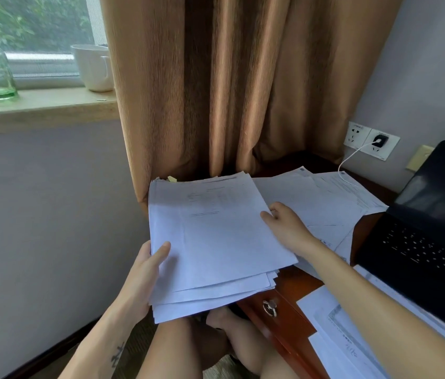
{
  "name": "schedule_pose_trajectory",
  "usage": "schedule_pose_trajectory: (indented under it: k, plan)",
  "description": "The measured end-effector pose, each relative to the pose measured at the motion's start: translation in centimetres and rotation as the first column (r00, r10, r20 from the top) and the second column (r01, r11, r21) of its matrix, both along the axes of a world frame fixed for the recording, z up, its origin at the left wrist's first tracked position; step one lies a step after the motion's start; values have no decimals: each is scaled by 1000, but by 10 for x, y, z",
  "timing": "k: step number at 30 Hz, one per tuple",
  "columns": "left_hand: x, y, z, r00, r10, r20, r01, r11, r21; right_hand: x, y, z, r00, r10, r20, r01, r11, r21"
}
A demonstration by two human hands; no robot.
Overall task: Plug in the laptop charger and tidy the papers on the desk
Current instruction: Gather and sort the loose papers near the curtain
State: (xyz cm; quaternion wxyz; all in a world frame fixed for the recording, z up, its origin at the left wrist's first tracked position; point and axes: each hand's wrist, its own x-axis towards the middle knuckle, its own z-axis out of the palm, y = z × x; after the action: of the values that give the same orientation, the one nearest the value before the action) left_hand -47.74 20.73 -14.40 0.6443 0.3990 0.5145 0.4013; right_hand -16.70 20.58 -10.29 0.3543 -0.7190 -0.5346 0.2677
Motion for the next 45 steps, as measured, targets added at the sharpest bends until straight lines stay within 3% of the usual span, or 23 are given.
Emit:
schedule_pose_trajectory:
  k: [5,9,12,14,16,18,23,27,31,33,38,45]
  plan:
    - [-1,4,1,999,-40,-11,40,999,-2,-27,-3,-3,984,144,109,-149,988,40]
    - [1,3,-1,993,-59,-106,66,996,59,-19,-6,-5,991,93,94,-98,994,40]
    - [2,2,-4,991,-32,-134,43,996,83,4,-8,-4,973,45,228,-60,997,58]
    - [2,2,-6,991,-9,-135,23,994,103,27,-13,-2,926,82,368,-89,996,0]
    - [0,4,-7,992,8,-128,6,994,109,51,-22,0,851,194,488,-126,978,-169]
    - [-5,6,-9,993,19,-113,-8,995,98,66,-27,0,831,291,474,-137,933,-334]
    - [-17,12,-11,996,48,-81,-42,996,73,76,-23,3,782,293,550,-131,940,-314]
    - [-25,13,-10,996,56,-72,-52,997,64,74,-18,3,509,397,764,-212,918,-336]
    - [-28,13,-8,996,63,-62,-59,996,66,77,-18,-14,80,351,933,-321,895,-309]
    - [-29,12,-7,997,61,-49,-58,996,67,83,-16,-17,-3,332,943,-337,888,-313]
    - [-30,10,-5,998,58,-7,-57,997,57,82,-11,-15,73,195,978,-323,933,-161]
    - [-26,10,-7,996,80,41,-81,996,27,86,-4,5,460,-62,886,-107,987,124]
